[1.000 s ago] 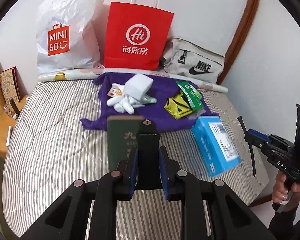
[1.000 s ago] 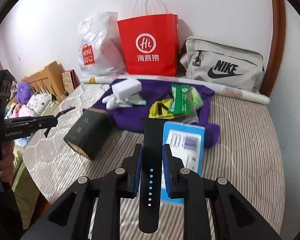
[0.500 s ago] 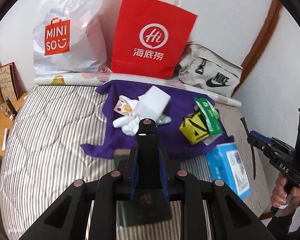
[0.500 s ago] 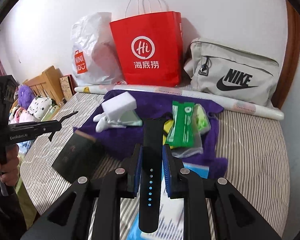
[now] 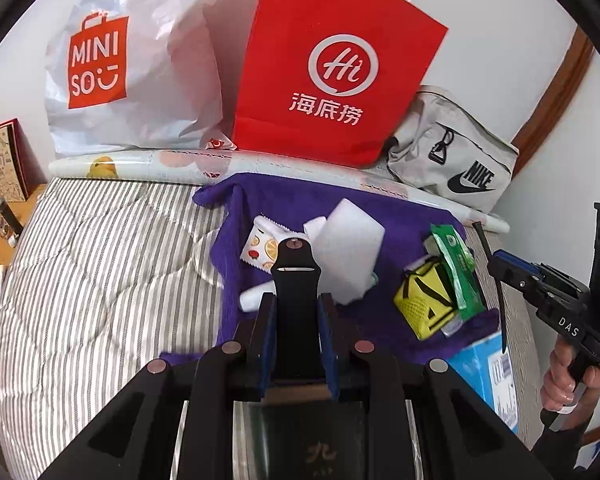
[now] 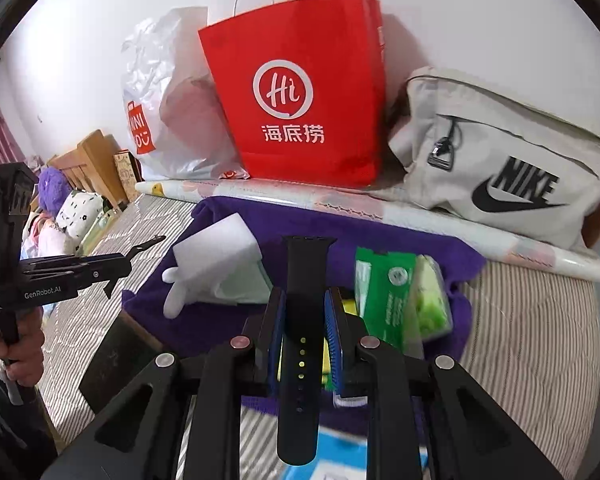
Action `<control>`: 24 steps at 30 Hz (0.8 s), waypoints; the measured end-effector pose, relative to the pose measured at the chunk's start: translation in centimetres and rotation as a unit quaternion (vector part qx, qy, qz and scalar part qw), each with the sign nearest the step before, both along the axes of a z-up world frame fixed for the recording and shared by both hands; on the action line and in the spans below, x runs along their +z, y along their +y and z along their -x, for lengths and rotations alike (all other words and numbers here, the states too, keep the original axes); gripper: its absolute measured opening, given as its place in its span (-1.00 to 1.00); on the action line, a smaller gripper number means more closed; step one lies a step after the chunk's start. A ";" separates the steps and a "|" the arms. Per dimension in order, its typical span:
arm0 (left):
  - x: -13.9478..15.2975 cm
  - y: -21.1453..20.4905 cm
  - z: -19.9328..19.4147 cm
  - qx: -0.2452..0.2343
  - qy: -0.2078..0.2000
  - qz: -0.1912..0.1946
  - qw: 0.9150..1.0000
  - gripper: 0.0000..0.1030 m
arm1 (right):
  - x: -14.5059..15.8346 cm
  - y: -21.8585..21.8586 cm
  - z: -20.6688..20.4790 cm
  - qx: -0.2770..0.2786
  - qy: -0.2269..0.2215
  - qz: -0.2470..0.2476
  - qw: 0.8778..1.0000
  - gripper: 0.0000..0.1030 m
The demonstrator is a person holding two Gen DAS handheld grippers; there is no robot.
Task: Organize soft objects
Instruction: 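Open the left tool over the towel while the right tool releases its strap piece there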
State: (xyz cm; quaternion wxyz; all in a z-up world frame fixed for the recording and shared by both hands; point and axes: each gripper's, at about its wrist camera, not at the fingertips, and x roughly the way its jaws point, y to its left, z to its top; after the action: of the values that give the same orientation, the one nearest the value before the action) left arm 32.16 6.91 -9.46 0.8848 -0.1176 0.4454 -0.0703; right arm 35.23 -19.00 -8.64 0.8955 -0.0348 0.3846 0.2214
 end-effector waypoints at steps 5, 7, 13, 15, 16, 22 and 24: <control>-1.2 0.5 -1.7 0.009 0.012 0.010 1.000 -0.61 | -1.0 0.9 -2.2 0.000 0.020 0.002 1.000 -0.61; -1.6 0.5 -2.3 0.010 0.017 0.013 1.000 -0.61 | -1.6 1.2 -3.0 0.000 0.030 0.000 1.000 -0.61; -3.3 0.1 -3.8 0.000 0.041 0.018 0.999 -0.61 | -3.5 2.4 -4.1 0.013 0.057 0.024 0.998 -0.61; -3.7 0.1 -4.2 -0.001 0.048 0.019 0.999 -0.61 | -4.0 2.5 -4.5 0.016 0.065 0.030 0.997 -0.61; -3.8 0.1 -4.3 -0.001 0.049 0.021 0.999 -0.61 | -4.2 2.4 -4.6 0.014 0.070 0.030 0.997 -0.61; -4.2 -0.3 -4.8 -0.014 0.062 0.018 0.998 -0.61 | -5.1 1.8 -5.7 0.006 0.102 0.026 0.994 -0.60; -4.1 -0.5 -4.7 -0.017 0.062 0.007 0.998 -0.53 | -5.1 2.1 -5.6 0.015 0.101 0.030 0.994 -0.54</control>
State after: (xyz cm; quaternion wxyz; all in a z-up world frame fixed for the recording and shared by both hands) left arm 36.85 6.44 -13.58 0.8532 -0.1198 0.5011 -0.0812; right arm 40.81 -16.93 -13.69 0.8472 -0.0451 0.4789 0.2253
